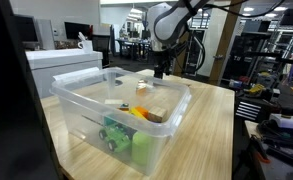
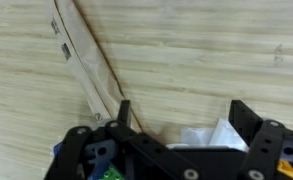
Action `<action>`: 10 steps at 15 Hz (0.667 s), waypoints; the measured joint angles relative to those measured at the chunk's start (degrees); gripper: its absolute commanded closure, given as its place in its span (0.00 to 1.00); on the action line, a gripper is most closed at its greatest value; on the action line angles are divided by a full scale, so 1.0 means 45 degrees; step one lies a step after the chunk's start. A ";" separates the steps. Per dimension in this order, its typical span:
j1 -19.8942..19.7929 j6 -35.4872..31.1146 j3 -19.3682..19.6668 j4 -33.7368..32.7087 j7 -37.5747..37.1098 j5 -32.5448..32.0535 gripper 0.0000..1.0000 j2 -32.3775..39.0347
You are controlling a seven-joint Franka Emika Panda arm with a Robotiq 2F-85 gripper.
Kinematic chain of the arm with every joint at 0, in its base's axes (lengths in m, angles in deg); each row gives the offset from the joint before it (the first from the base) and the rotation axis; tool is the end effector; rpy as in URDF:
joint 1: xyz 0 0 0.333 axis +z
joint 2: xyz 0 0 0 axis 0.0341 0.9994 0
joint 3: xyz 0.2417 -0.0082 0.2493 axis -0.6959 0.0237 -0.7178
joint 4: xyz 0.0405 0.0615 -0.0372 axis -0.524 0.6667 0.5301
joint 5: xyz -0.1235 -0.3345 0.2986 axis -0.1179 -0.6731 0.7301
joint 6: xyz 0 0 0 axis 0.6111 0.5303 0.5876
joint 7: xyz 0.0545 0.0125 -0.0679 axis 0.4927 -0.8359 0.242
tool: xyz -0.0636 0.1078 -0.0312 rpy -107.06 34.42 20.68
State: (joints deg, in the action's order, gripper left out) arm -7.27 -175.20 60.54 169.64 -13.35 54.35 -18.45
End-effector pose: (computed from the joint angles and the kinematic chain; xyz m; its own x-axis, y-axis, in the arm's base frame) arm 0.6520 -0.2481 0.2335 0.9868 -0.1110 -0.1180 -0.0758 -0.9600 0.2695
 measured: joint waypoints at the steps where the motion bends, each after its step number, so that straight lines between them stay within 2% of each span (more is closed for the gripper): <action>1: -0.0010 -0.0072 0.0002 -0.0155 -0.0076 0.0005 0.00 0.0286; 4: -0.0018 -0.0090 -0.0002 -0.0574 -0.0196 0.0126 0.00 0.0858; 10: -0.0084 0.0029 -0.0109 -0.1239 -0.0196 0.1071 0.00 0.0977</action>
State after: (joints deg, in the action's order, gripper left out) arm -7.65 -175.07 60.05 164.07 -14.23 59.17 -14.06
